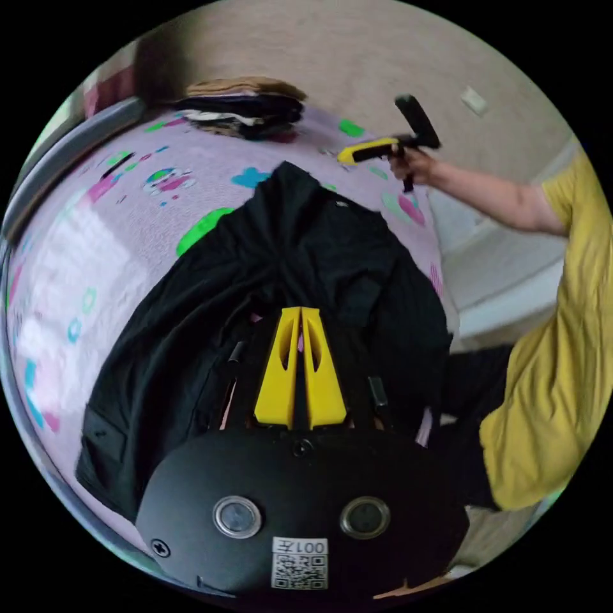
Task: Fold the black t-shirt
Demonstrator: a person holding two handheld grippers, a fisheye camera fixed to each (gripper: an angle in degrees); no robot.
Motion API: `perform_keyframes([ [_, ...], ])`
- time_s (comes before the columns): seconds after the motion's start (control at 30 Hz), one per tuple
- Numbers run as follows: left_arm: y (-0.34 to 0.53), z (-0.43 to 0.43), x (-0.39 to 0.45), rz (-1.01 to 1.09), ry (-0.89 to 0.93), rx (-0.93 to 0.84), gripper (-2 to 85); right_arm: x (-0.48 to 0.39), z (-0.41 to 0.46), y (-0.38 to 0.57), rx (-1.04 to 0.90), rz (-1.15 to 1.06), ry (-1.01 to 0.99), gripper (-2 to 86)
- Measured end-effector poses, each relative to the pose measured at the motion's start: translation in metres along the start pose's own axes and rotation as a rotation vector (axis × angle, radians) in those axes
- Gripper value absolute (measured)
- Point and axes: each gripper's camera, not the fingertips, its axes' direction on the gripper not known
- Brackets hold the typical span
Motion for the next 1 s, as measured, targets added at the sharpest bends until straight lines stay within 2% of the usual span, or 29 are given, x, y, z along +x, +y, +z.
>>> perform_keyframes([
  [0.13, 0.009, -0.020, -0.020, -0.149, 0.018, 0.127, -1.2, 0.048, 0.050, -0.035, -0.072, 0.194, -0.064, 3.1],
  [0.27, 0.018, -0.029, -0.025, -0.181, -0.092, 0.113, -1.2, 0.074, 0.083, -0.051, -0.081, 0.322, -0.197, 2.0],
  [0.47, 0.048, -0.050, -0.044, -0.265, -0.165, 0.125, -1.2, 0.093, 0.095, -0.040, -0.127, 0.361, -0.077, 1.0],
  [0.6, 0.078, -0.075, -0.066, -0.373, -0.203, 0.163, -1.3, 0.099, 0.095, -0.031, -0.055, 0.423, -0.106, 1.0],
  [0.7, 0.106, -0.103, -0.088, -0.419, -0.252, 0.201, -1.1, 0.091, 0.079, -0.021, 0.090, 0.450, -0.056, 1.1],
  [0.77, 0.126, -0.122, -0.106, -0.452, -0.282, 0.225, -0.2, 0.071, 0.069, -0.017, 0.198, 0.406, -0.005, 1.0],
  [0.83, 0.151, -0.145, -0.138, -0.534, -0.345, 0.214, 2.0, 0.045, 0.073, -0.025, 0.215, 0.297, 0.009, 1.0],
  [1.0, 0.192, -0.174, -0.212, -0.669, -0.414, 0.111, 4.8, -0.041, 0.132, -0.069, 0.079, -0.063, -0.111, 1.1],
])
